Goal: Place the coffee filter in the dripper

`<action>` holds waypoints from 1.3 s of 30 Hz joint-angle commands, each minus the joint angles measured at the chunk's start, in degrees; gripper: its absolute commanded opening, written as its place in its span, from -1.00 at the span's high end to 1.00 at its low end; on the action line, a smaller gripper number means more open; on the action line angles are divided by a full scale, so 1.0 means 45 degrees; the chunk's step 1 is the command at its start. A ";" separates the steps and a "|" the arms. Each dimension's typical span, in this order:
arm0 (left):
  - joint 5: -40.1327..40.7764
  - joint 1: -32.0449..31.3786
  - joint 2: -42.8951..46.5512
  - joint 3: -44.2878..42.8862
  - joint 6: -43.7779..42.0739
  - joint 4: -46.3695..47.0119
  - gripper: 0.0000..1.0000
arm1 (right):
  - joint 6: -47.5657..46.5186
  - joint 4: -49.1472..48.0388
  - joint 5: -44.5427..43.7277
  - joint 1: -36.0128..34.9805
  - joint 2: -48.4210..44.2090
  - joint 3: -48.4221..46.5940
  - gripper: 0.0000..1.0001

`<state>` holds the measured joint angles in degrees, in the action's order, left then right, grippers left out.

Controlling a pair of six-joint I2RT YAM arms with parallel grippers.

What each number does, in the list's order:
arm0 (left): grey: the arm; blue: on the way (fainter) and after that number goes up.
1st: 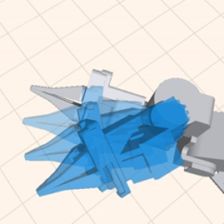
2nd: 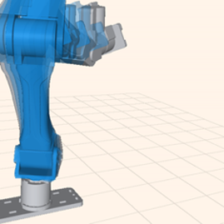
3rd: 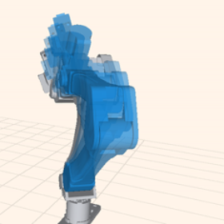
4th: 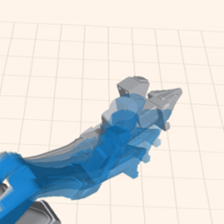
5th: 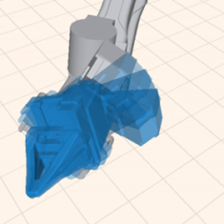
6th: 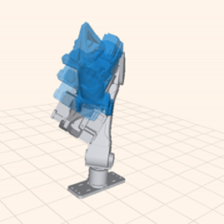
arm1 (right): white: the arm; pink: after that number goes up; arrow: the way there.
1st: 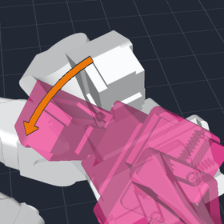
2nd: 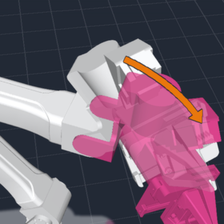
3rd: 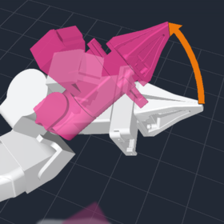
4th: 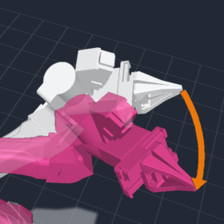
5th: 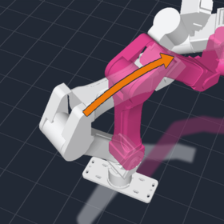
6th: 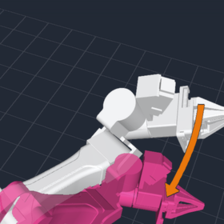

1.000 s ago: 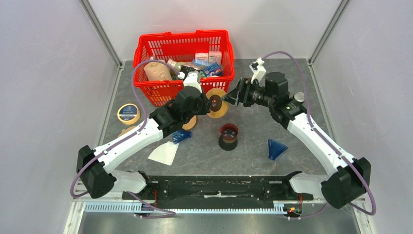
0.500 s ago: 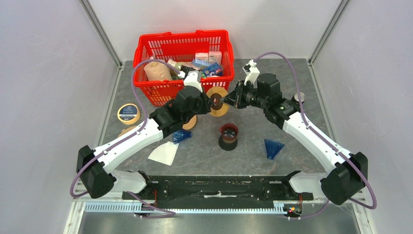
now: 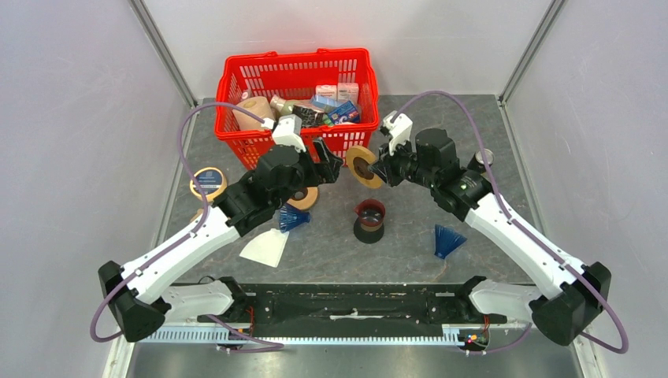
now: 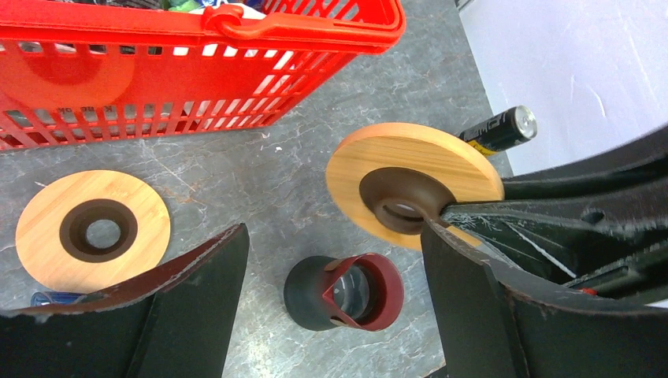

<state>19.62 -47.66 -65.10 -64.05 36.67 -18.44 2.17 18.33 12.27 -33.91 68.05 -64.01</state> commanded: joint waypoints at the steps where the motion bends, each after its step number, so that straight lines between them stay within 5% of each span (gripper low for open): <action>1: 0.0144 0.0102 0.0501 -0.0228 0.0751 -0.0554 -0.75 | -0.5394 -0.1686 -0.2096 -0.0812 -0.0864 0.0607 1.00; 8: -0.0541 0.0275 0.1407 -0.0229 0.1638 -0.0359 -0.78 | -1.2072 -0.5965 -0.1139 -0.2142 -0.1994 0.3257 1.00; 15: -0.1439 0.0821 0.1630 -0.0233 0.2833 -0.0010 -0.81 | -1.4419 -0.9085 -0.2153 -0.3537 -0.1997 0.4745 1.00; 24: -0.1800 0.1010 0.1242 -0.0103 0.4161 0.0126 -0.78 | -1.5835 -1.0508 -0.3441 -0.4862 -0.1456 0.4663 1.00; 29: -0.1897 0.1127 0.0946 -0.0039 0.4824 0.0418 -0.60 | -1.6062 -1.0712 -0.3894 -0.5303 -0.1372 0.4784 1.00; 39: -0.2200 0.1469 0.0987 0.1179 0.6946 0.1900 0.19 | -1.6542 -1.0716 -0.4762 -0.5809 -0.1116 0.4810 1.00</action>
<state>10.22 -41.52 -60.71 -59.18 62.24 -13.96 -69.89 -24.80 -6.46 -59.51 63.02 -41.89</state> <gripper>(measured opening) 0.469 0.194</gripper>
